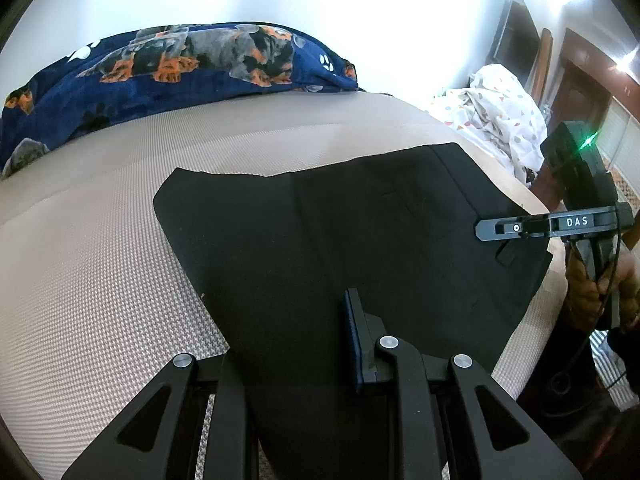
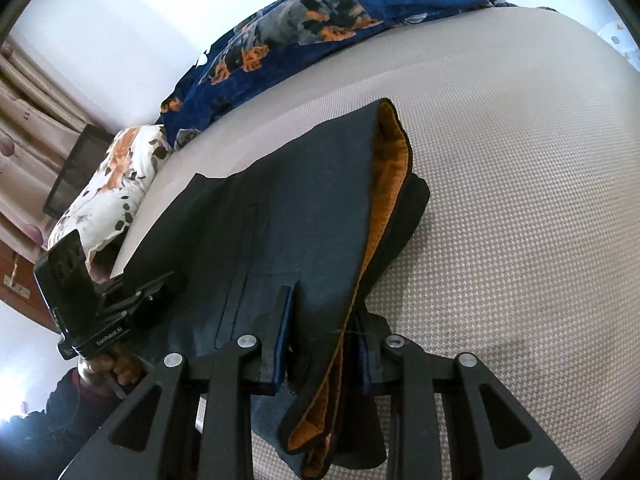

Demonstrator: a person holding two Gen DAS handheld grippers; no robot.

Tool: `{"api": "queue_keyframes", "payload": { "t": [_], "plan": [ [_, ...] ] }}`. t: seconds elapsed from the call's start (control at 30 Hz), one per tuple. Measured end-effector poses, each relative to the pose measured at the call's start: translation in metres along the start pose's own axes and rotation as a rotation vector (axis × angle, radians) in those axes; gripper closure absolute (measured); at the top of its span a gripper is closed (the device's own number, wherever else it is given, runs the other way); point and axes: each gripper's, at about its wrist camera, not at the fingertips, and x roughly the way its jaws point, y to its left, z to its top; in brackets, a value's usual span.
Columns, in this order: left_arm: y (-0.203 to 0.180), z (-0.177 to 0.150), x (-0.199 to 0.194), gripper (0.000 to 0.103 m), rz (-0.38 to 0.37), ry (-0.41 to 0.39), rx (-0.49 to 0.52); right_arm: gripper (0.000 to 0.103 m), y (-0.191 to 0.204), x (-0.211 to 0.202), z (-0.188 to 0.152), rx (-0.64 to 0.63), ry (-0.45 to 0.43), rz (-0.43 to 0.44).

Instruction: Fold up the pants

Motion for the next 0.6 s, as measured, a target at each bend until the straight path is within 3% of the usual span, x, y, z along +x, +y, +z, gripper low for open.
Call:
{"api": "queue_keyframes", "payload": {
  "t": [0.27, 0.43, 0.6],
  "plan": [
    [0.002, 0.0, 0.002, 0.081, -0.005, -0.002, -0.007, 0.067, -0.014, 0.013, 0.002, 0.058, 0.031, 0.042],
    [0.02, 0.001, -0.003, 0.084, -0.046, -0.015, -0.093, 0.078, -0.013, 0.012, 0.006, 0.103, 0.025, 0.139],
    [0.036, 0.005, -0.012, 0.085, -0.036, -0.024, -0.128, 0.08, -0.001, 0.017, 0.013, 0.138, 0.021, 0.224]
  ]
}}
